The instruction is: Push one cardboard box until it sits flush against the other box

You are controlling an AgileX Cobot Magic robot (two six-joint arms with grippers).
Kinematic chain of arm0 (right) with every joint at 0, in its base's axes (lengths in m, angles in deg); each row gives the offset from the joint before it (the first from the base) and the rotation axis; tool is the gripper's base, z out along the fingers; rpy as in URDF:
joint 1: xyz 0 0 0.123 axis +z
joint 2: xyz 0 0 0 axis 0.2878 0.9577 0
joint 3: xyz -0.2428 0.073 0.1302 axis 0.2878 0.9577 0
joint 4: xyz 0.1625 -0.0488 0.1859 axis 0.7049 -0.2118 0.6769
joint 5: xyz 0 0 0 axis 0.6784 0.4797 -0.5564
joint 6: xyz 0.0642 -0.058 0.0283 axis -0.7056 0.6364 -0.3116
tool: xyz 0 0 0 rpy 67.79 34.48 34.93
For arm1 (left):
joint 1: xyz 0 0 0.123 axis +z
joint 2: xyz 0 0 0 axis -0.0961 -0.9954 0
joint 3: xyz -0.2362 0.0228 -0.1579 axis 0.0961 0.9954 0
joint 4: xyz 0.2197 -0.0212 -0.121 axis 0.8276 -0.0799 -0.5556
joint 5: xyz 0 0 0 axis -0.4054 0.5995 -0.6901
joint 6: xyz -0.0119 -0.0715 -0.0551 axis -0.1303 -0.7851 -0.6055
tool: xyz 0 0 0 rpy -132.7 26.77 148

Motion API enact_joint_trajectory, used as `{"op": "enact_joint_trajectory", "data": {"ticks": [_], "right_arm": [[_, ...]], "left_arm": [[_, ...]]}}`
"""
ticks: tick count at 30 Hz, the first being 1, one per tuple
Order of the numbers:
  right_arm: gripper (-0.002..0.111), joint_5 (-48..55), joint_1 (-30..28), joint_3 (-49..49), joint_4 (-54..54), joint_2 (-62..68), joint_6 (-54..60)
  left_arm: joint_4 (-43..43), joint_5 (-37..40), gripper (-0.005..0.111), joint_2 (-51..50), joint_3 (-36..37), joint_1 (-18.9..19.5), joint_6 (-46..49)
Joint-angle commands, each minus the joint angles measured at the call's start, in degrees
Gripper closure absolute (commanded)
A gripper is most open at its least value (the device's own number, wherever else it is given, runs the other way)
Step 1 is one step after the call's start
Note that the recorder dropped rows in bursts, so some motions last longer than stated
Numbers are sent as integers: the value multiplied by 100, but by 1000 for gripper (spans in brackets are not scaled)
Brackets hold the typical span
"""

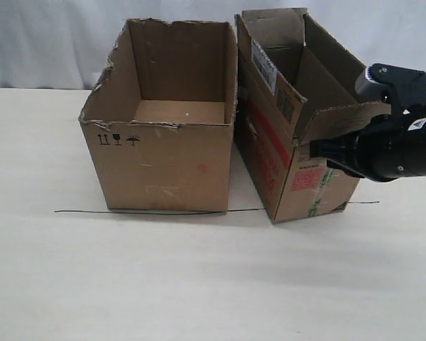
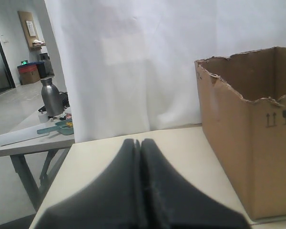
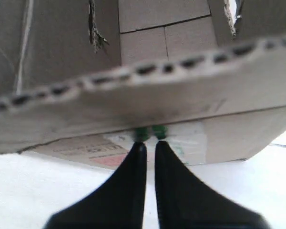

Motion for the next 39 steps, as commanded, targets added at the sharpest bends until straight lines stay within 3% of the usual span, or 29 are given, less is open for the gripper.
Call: {"op": "enact_joint_trajectory", "data": {"ticks": [1,5,8,11,15,18,21,23,26,32,39], "right_arm": [[103,-226,15,-35,387,179,62],[103,-385,15,-35,778,396,98],[103,58,15,-35,778,224,98],[103,1356,1,-35,729,-608,600],[103,1604,-100,-158,-81,-2387,588],[103,1531,-865,-817,-1909,-2789,-641],[103,1681,-1831,-1234,-2526,-2033,-1197],[103,1791,-2453,-1323,-2067,-1099,-735],[103,1836,-3087,-1500,-455,158,295],[103,1869,-3630,-1500,3078,1477,3674],[103,2775,-3745,-1500,5995,2708,6098]], "left_arm": [[1,-29,107,14,17,7,-19],[1,-29,107,14,17,7,-19],[12,-29,107,14,17,7,-19],[12,-29,107,14,17,7,-19],[12,-29,107,14,17,7,-19],[12,-29,107,14,17,7,-19],[12,-29,107,14,17,7,-19],[12,-29,107,14,17,7,-19],[12,-29,107,14,17,7,-19],[0,-15,107,14,17,7,-19],[0,-27,107,14,17,7,-19]]}}
